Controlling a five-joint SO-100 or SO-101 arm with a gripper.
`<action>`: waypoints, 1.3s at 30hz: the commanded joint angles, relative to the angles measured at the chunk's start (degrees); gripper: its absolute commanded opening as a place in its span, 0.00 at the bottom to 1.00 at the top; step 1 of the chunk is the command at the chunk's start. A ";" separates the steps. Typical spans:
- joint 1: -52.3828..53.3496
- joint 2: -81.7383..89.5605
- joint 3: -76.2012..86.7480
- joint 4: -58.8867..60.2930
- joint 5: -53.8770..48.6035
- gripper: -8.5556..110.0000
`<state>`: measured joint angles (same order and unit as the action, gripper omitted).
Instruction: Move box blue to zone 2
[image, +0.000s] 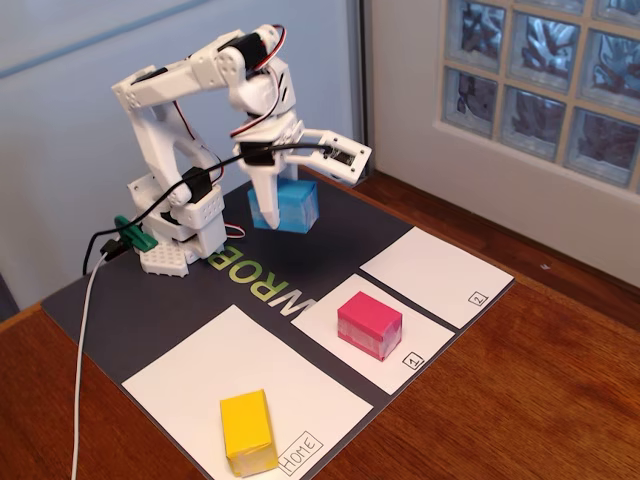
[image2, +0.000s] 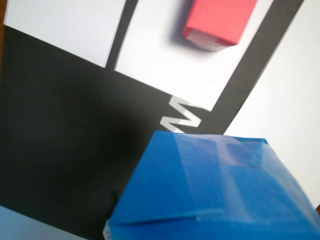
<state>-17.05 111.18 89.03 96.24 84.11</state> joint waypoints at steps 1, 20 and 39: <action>-7.38 -1.32 -2.46 -0.70 6.15 0.07; -9.32 -17.93 -14.94 -2.20 10.37 0.07; -16.96 -37.79 -20.48 -20.04 19.60 0.07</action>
<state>-33.40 73.65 70.49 79.01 103.18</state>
